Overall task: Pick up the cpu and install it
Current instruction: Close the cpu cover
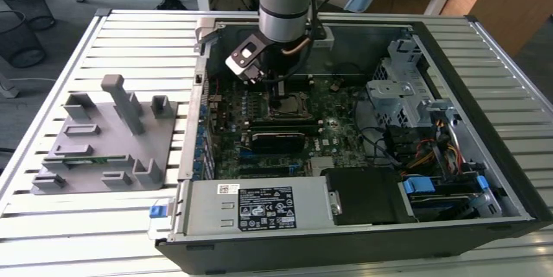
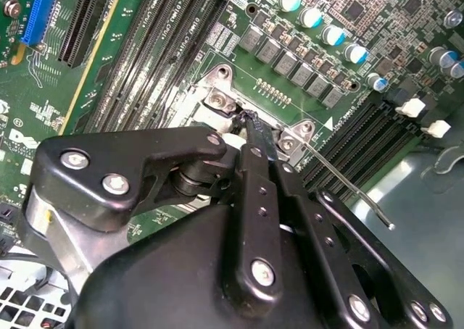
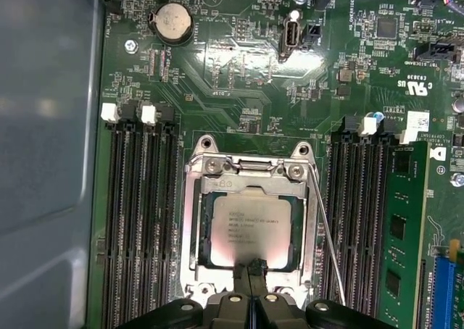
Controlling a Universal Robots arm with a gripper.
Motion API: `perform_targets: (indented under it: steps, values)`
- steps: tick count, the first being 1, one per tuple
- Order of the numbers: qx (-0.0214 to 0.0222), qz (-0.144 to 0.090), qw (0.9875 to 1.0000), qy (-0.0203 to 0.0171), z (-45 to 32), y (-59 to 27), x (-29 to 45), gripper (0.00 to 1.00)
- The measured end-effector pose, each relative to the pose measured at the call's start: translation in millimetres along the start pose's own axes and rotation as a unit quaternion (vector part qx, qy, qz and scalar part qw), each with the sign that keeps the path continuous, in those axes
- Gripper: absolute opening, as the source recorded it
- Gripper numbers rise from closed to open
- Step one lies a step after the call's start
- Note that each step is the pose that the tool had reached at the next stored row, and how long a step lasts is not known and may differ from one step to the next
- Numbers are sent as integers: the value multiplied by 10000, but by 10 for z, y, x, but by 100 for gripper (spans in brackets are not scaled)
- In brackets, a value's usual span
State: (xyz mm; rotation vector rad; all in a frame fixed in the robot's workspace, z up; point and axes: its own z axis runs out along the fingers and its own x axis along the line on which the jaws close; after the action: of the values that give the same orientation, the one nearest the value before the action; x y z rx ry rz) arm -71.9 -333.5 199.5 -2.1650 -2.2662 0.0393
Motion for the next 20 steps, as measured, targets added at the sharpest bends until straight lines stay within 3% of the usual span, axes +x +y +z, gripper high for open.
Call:
perform_targets:
  steps: [7, 15, 20]
  values:
    - [2, 1, 10000, -24, 5, 0, 0, 12]
    - [0, 0, 10000, -22, -81, 0, -1, 12]
    - [35, 0, 10000, -22, -84, 65, -4, 12]
